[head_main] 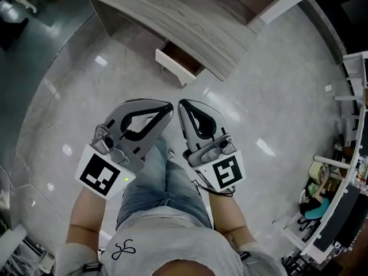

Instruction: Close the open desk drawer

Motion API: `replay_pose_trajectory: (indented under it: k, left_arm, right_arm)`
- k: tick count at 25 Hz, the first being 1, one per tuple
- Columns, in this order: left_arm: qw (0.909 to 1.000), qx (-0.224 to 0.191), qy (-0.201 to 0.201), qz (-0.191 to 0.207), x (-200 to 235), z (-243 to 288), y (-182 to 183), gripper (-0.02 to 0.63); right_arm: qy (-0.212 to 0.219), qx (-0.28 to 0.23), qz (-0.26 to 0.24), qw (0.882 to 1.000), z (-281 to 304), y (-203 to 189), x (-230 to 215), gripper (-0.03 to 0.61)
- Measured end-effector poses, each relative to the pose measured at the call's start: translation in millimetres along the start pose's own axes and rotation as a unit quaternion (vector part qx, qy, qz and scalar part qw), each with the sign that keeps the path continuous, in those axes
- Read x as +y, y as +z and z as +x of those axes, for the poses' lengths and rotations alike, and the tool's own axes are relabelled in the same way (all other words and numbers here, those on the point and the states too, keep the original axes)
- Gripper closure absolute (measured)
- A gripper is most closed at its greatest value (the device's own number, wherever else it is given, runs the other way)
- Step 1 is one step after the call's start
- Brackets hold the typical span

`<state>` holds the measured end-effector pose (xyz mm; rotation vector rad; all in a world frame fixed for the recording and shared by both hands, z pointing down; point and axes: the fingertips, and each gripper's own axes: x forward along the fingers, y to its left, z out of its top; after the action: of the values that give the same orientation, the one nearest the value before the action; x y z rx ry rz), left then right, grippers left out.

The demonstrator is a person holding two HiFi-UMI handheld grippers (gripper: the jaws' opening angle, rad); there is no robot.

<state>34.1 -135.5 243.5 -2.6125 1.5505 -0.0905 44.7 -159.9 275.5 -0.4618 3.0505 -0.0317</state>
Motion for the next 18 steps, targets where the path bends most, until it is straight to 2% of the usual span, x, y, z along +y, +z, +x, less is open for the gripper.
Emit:
replay_pose_trajectory:
  k: [12,18]
  left_arm:
    - [0.9998,-0.01,-0.016,-0.005,29.7,16.3,-63.6,0.604]
    - [0.9995,-0.019,-0.025,-0.011,25.9,18.6,-95.4,0.604]
  right_arm:
    - [-0.009,0.026,-0.005,1.0,36.2,-84.4,-27.8,0.571]
    - [-0.046,0.006,-0.018,0.999,39.6,-121.2,-46.7,0.571]
